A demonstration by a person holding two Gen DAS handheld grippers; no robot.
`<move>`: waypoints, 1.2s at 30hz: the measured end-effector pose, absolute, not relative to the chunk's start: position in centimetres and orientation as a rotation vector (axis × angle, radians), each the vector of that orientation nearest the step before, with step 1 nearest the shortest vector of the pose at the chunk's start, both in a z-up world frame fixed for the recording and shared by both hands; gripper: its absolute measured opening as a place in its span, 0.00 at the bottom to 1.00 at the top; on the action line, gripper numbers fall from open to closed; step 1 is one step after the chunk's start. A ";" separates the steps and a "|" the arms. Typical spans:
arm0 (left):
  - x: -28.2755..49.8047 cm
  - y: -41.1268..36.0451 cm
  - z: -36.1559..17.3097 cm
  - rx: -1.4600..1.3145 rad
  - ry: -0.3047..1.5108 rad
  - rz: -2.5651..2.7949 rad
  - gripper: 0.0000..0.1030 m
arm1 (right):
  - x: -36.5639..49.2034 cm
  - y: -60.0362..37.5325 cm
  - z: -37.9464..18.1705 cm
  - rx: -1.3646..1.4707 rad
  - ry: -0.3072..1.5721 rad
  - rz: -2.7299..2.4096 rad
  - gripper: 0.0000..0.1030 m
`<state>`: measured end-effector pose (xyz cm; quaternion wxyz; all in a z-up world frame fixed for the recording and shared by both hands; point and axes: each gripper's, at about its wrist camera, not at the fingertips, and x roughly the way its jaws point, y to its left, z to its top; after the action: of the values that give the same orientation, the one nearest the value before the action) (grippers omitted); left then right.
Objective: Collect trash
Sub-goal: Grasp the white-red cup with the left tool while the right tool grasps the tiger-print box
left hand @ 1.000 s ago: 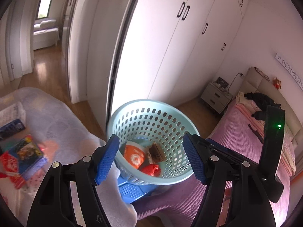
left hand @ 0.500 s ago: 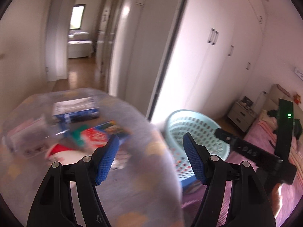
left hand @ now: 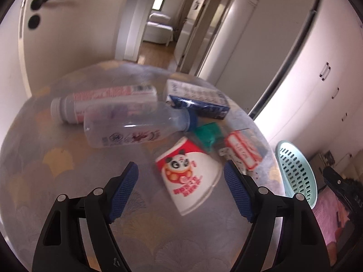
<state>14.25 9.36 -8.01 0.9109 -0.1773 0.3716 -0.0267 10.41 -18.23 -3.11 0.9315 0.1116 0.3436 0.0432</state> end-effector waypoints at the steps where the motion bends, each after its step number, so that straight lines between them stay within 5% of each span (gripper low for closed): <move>1: 14.6 10.0 -8.4 -0.390 0.775 -0.055 0.74 | 10.6 -17.7 -3.1 0.224 0.703 0.098 0.60; 13: 19.0 10.9 -11.2 -0.531 0.868 -0.080 0.74 | 15.2 -13.1 -4.0 0.256 0.753 0.170 0.73; 16: 19.6 10.5 -11.5 -0.507 0.864 -0.077 0.71 | 17.0 -12.1 -4.6 0.284 0.803 0.185 0.73; 19: 19.5 9.8 -11.6 -0.475 0.856 -0.109 0.58 | 18.1 -11.3 -5.1 0.305 0.833 0.191 0.73; 36: 16.8 8.2 -11.3 -0.342 0.691 -0.095 0.56 | 24.6 -9.0 -9.4 0.480 1.015 0.086 0.74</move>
<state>16.81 8.17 -11.25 0.9255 -0.1666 0.3370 -0.0463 24.63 -8.99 -9.41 0.8457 0.2276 0.4810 0.0405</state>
